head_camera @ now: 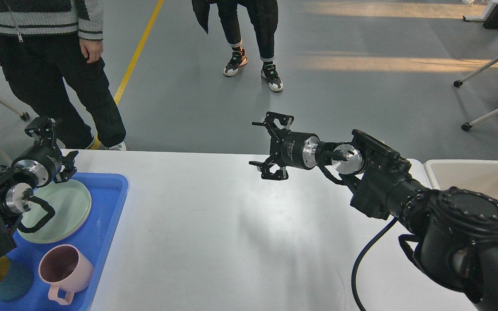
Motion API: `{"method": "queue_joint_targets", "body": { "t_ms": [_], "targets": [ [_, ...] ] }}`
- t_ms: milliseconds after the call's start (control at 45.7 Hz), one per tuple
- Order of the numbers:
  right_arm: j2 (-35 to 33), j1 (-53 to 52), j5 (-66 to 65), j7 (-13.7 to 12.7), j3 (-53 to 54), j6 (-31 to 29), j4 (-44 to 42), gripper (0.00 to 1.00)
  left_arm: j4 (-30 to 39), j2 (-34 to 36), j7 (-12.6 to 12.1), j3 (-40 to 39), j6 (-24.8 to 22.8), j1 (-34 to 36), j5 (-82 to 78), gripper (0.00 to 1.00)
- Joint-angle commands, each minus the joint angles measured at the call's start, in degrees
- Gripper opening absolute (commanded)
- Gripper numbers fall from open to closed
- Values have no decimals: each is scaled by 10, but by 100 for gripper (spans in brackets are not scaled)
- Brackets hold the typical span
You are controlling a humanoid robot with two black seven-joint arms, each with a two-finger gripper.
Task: Tidy desktop
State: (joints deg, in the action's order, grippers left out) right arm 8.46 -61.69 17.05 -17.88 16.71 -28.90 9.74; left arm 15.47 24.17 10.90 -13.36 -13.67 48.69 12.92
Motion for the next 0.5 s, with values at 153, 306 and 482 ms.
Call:
{"method": "queue_joint_targets", "body": {
  "t_ms": [153, 306, 482],
  "targets": [
    [16, 37, -8, 261, -5, 67, 7, 100, 0, 0, 0, 0, 0, 1, 0, 96],
    [17, 44, -12, 286, -9, 105, 12, 100, 0, 0, 0, 0, 0, 0, 0, 96],
    [17, 55, -51, 287, -10, 122, 24, 100, 0, 0, 0, 0, 0, 1, 0, 96]
  ]
}}
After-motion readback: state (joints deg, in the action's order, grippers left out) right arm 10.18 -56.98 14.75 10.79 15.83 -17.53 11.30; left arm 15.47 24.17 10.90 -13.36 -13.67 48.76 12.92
